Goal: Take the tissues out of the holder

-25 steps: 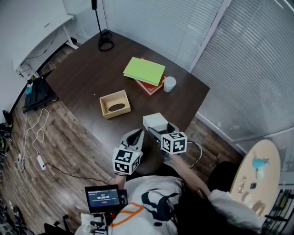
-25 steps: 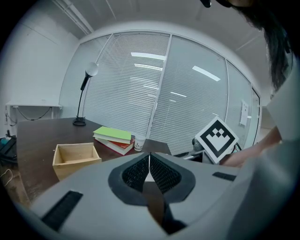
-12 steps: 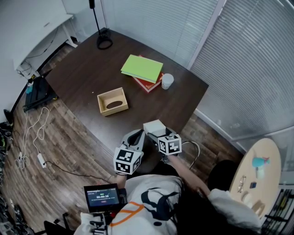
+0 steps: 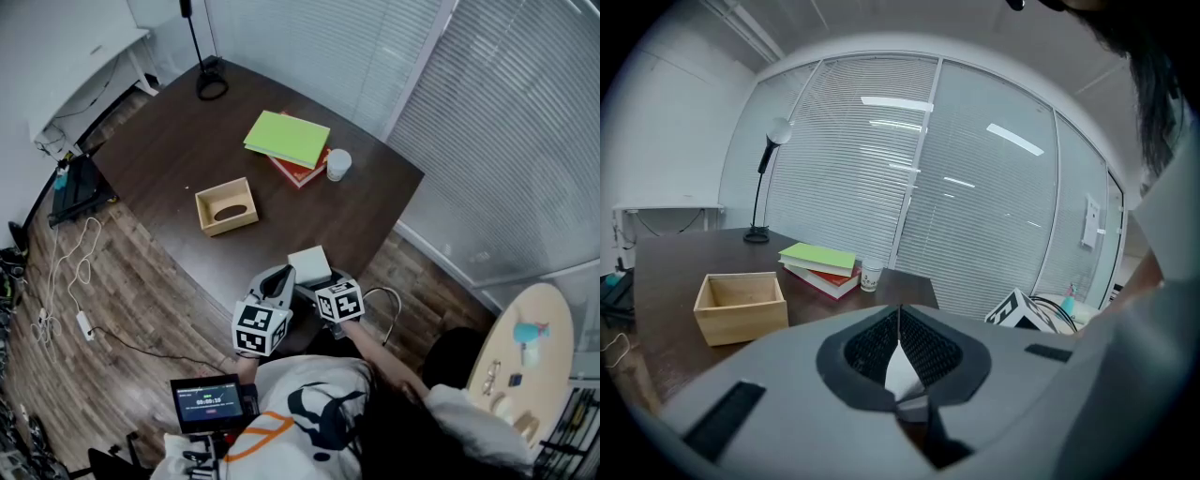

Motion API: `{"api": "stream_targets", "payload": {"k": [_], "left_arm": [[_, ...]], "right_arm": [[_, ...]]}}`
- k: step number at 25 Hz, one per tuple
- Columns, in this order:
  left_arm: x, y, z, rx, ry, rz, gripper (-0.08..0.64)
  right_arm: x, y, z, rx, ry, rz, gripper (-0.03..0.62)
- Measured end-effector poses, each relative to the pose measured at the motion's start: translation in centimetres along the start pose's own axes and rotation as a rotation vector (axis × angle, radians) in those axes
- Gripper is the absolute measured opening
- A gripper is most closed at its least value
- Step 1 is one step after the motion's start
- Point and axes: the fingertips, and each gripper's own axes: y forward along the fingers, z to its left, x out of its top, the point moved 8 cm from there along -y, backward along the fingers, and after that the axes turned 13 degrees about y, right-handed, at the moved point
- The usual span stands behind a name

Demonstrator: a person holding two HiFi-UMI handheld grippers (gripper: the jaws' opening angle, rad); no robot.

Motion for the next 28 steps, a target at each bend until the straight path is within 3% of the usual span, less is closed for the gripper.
{"api": "stream_targets", "payload": {"k": [6, 11, 20, 28], "left_arm": [[-0.2, 0.1, -0.2, 0.012, -0.006, 0.013, 0.0], [-0.2, 0.2, -0.5, 0.022, -0.008, 0.017, 0.0], [-0.2, 0.6, -1.1, 0.049, -0.018, 0.021, 0.0], [0.0, 0.1, -2.4, 0.091, -0.039, 0.026, 0.0]], "right_arm": [[-0.3, -0.1, -0.1, -0.004, -0.019, 0.049, 0.448], [0.6, -1.0, 0.1, -0.019, -0.092, 0.047, 0.449], [2.7, -3.6, 1.0, 0.104, -0.034, 0.013, 0.448], [4.4, -6.2, 2.0, 0.179, -0.074, -0.07, 0.448]]}}
